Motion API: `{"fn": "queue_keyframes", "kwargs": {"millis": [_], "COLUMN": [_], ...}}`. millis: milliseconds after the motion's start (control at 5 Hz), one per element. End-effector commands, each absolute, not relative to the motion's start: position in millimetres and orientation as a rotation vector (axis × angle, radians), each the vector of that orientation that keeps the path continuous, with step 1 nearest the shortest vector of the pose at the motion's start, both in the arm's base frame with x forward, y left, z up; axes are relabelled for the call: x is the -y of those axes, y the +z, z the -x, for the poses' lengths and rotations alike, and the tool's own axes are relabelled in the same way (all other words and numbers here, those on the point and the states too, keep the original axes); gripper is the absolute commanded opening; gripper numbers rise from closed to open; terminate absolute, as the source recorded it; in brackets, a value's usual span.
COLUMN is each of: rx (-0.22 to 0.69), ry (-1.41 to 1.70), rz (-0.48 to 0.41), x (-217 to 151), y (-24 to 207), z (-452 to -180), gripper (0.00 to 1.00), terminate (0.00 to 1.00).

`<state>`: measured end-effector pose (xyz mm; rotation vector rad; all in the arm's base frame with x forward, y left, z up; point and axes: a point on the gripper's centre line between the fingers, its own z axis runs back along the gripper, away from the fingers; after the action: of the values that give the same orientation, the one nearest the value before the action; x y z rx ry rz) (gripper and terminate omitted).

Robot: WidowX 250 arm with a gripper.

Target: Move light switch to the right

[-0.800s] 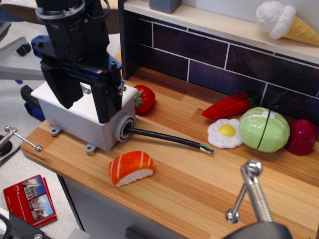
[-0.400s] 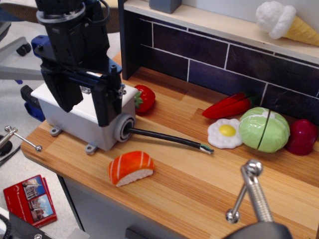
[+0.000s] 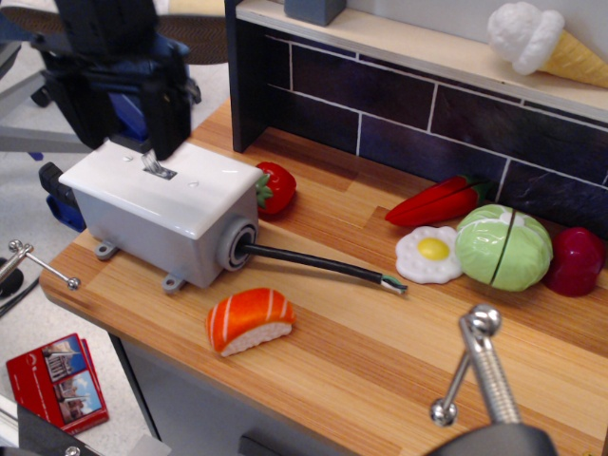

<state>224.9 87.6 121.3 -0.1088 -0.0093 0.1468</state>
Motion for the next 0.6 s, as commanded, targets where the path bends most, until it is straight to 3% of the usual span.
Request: {"fn": "queue_keyframes", "kwargs": {"millis": [0, 400], "rx": [0.057, 0.055], "ry": [0.129, 0.130], "rz": [0.072, 0.038], "x": [-113.8, -118.7], "y": [112.3, 93.1], "z": [-234.5, -250.6], "gripper": [1.00, 1.00], "terminate": [0.00, 0.00]}}
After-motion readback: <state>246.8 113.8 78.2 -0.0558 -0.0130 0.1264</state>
